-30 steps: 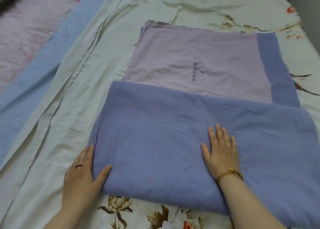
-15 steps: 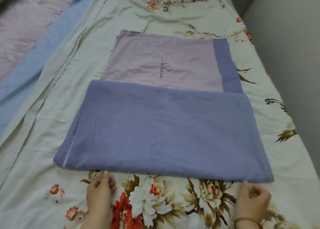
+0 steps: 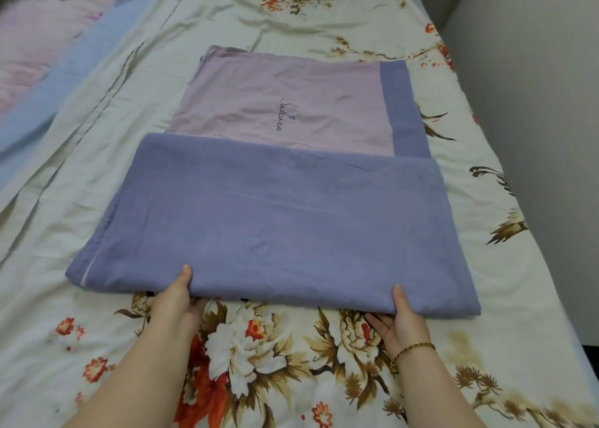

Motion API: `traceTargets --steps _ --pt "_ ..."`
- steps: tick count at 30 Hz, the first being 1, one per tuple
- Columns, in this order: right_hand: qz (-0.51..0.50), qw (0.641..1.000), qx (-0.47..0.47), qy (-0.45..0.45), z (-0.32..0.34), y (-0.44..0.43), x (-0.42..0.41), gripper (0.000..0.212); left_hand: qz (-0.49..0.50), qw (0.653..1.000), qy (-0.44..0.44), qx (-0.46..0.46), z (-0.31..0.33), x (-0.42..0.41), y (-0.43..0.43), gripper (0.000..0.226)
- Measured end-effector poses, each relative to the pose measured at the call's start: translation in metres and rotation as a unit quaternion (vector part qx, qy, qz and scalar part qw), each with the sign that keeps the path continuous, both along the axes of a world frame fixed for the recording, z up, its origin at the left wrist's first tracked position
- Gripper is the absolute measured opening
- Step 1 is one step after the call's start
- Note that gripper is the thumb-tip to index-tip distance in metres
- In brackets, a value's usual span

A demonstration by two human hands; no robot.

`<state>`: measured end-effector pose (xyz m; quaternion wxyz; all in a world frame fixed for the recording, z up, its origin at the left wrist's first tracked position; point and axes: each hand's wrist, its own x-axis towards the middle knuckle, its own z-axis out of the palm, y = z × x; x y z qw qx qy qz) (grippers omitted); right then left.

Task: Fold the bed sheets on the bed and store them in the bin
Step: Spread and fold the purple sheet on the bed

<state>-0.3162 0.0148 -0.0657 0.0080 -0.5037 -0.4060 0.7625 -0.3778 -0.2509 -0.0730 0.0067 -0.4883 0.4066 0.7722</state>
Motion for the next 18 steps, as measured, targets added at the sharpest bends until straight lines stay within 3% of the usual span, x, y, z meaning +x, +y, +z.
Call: traceTargets --steps 11,18 --pt "0.043 0.994 0.09 0.04 0.027 0.001 0.021 0.022 -0.057 0.996 0.067 -0.025 0.047 0.021 -0.011 0.043" --pt "0.026 0.994 0.107 0.026 0.067 -0.022 0.128 0.022 -0.114 0.991 0.056 -0.039 0.092 0.121 -0.039 0.043"
